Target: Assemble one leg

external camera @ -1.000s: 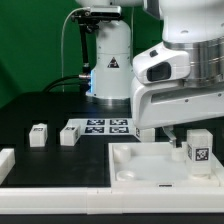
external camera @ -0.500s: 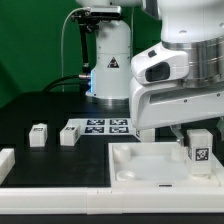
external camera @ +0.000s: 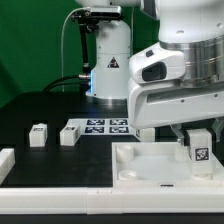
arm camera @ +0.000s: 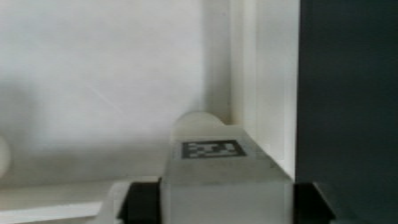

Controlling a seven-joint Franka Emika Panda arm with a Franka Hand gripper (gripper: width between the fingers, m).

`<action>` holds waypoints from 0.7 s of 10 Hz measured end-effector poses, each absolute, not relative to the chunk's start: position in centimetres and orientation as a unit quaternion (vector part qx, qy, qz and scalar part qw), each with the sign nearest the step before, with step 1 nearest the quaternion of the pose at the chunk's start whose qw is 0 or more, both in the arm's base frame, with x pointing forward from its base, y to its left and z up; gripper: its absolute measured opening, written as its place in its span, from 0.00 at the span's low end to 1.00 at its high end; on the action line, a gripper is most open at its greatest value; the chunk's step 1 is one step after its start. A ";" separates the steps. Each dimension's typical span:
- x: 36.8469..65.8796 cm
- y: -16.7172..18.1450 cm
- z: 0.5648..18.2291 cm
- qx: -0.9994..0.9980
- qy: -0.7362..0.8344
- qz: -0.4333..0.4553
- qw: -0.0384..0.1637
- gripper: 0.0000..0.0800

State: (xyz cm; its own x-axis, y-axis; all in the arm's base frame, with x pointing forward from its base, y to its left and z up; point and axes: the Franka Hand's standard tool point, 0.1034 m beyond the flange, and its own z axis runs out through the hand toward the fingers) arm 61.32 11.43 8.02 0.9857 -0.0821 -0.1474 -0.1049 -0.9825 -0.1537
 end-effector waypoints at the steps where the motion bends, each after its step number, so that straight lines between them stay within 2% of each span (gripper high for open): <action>1: 61.6 11.4 8.0 -0.986 0.135 0.059 0.075 0.37; 7: 61.8 12.3 7.8 -0.849 0.523 0.039 0.062 0.37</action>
Offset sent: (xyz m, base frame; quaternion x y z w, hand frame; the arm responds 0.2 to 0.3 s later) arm -0.0016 -0.0063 0.0014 -0.0204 0.0693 0.3783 0.9229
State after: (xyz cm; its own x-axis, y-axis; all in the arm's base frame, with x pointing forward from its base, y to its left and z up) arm 61.80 12.31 7.83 0.4491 -0.8840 -0.1301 -0.8935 -0.4445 -0.0640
